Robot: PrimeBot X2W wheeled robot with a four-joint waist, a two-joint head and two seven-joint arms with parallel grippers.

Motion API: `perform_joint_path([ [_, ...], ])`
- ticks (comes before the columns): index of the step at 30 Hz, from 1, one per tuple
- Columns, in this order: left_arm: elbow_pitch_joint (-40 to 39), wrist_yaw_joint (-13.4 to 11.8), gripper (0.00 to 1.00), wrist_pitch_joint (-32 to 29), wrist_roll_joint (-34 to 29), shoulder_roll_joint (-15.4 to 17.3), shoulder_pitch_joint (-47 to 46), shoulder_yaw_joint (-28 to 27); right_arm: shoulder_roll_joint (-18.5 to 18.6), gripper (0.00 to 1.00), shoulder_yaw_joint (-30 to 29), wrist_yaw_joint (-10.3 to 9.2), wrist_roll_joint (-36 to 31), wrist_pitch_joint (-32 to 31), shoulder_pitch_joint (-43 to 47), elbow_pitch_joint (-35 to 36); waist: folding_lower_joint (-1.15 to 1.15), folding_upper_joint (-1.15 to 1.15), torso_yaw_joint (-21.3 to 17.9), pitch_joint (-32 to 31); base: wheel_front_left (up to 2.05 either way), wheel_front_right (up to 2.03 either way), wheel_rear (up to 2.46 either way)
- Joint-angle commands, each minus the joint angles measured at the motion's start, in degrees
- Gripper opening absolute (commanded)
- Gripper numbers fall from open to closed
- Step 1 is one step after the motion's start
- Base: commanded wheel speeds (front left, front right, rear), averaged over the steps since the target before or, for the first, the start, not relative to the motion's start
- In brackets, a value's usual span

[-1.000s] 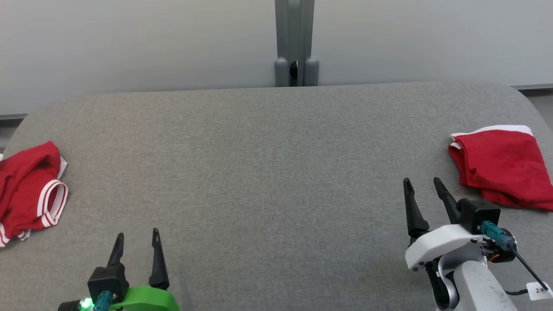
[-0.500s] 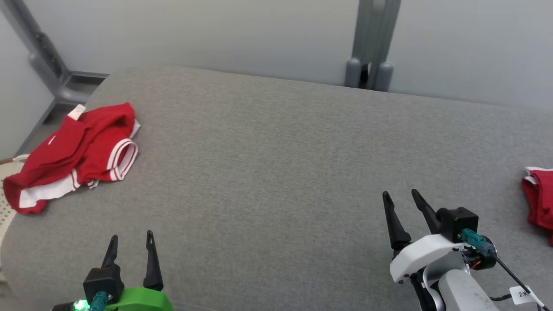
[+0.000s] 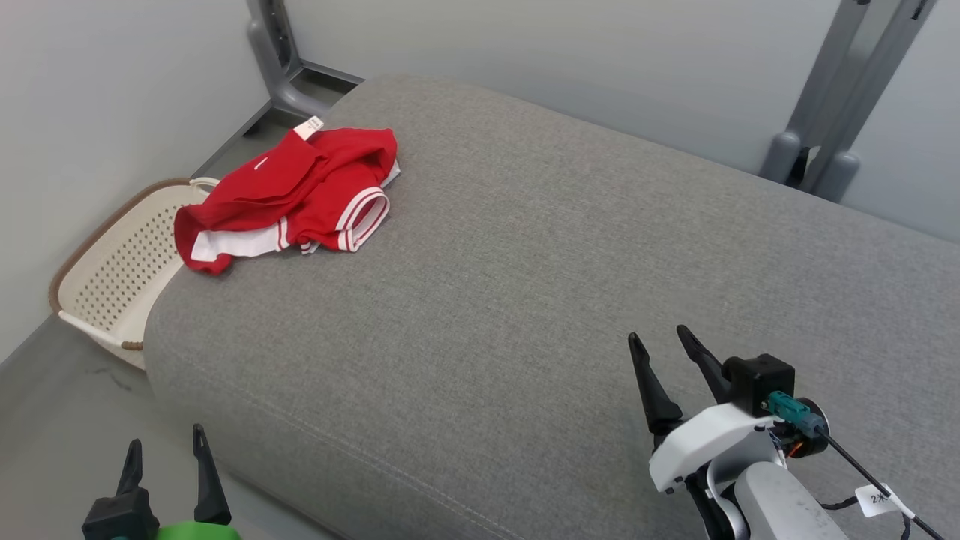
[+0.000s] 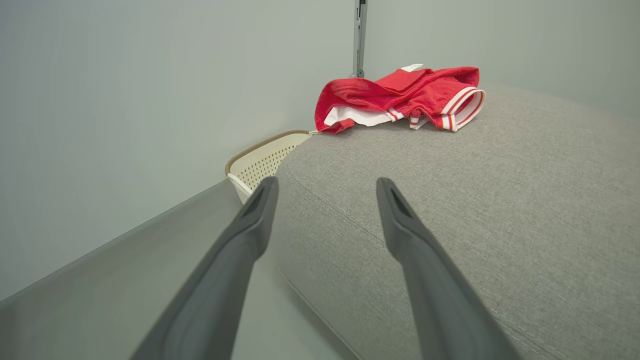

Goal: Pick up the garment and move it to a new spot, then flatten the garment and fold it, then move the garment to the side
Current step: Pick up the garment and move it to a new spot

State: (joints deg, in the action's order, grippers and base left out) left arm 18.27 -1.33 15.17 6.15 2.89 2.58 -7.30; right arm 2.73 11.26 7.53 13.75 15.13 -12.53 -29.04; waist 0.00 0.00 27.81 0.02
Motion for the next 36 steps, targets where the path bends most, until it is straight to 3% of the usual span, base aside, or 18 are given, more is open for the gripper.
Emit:
perform_joint_path([
  [1,-0.6,-0.3,1.00,-0.1,0.2,0.1,0.6,-0.4,0.3,1.00,0.2,-0.09,-0.3,0.0,-0.6,-0.4,0.00,0.00,2.4,1.5,0.00,0.00,0.00],
  [10,0.8,0.3,1.00,-0.1,1.9,0.1,-2.3,-0.4,0.3,1.00,-0.7,-0.09,-2.2,0.0,-1.3,0.3,0.00,0.00,2.0,3.6,0.00,0.00,0.00],
  [18,6.9,4.1,1.00,0.0,3.0,0.2,-13.6,-2.1,0.3,1.00,-1.0,-0.09,-6.9,0.0,-5.0,3.5,0.00,0.00,-1.8,12.1,0.00,0.00,0.00],
  [26,12.5,6.0,1.00,0.0,1.7,2.4,-27.0,-4.1,0.3,1.00,1.1,-0.09,-9.4,0.0,-10.5,8.2,0.00,0.00,-6.7,20.9,0.00,0.00,0.00],
  [36,23.0,8.3,1.00,0.0,2.7,7.9,-42.5,-4.6,0.4,1.00,5.0,-0.09,-10.0,0.0,-15.3,13.1,0.00,0.00,-12.6,30.1,0.00,0.00,0.00],
])
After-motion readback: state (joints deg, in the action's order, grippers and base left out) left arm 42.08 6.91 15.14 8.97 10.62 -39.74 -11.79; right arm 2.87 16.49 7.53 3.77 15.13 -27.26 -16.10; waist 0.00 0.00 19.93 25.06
